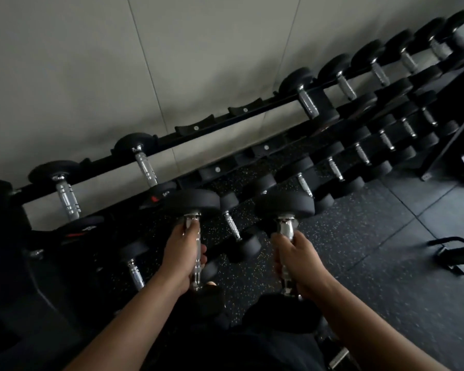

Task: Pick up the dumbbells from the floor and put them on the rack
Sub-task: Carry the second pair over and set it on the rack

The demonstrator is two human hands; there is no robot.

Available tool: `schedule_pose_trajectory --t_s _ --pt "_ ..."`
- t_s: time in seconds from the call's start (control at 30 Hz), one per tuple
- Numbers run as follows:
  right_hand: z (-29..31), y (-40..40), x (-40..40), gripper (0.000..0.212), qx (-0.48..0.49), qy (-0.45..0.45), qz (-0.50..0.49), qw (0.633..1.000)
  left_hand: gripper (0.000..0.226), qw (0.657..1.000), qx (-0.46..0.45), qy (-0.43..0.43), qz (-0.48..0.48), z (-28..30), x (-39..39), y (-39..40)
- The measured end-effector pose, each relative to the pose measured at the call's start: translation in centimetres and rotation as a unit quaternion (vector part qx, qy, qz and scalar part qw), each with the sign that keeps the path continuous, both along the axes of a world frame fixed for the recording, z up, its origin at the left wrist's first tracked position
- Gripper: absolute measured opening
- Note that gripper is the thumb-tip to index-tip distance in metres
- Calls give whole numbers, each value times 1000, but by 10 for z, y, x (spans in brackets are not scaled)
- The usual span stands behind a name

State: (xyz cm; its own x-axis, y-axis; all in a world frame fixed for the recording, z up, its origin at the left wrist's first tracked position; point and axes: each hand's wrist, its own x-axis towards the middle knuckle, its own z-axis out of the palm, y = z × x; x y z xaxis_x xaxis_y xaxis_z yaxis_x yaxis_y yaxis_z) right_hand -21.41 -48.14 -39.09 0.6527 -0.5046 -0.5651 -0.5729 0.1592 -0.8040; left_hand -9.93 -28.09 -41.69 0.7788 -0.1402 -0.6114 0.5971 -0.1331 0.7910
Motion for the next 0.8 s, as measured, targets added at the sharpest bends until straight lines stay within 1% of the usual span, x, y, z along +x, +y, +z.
schedule_pose_trajectory --t_s 0.13,0.3,0.37,0.47,0.57,0.7,0.8 --pt "1 -32 48 32 13 -19 12 1000 22 1000 -2 -8 3 0 49 -25" --pt "-11 -80 110 40 -13 20 47 999 18 999 16 6 34 -8 98 -68" --pt "-18 -102 137 39 4 24 56 998 18 998 22 17 49 -12 116 -87" --pt "-28 -137 182 30 40 35 90 995 17 996 30 34 78 -16 146 -121" --pt "-34 -168 217 26 57 53 116 990 21 990 47 51 122 -19 168 -154" --pt "-41 -209 262 28 21 63 170 983 31 983 53 74 161 -30 208 -189" --pt "-49 -230 284 35 45 70 179 980 33 978 52 82 186 -40 231 -208"
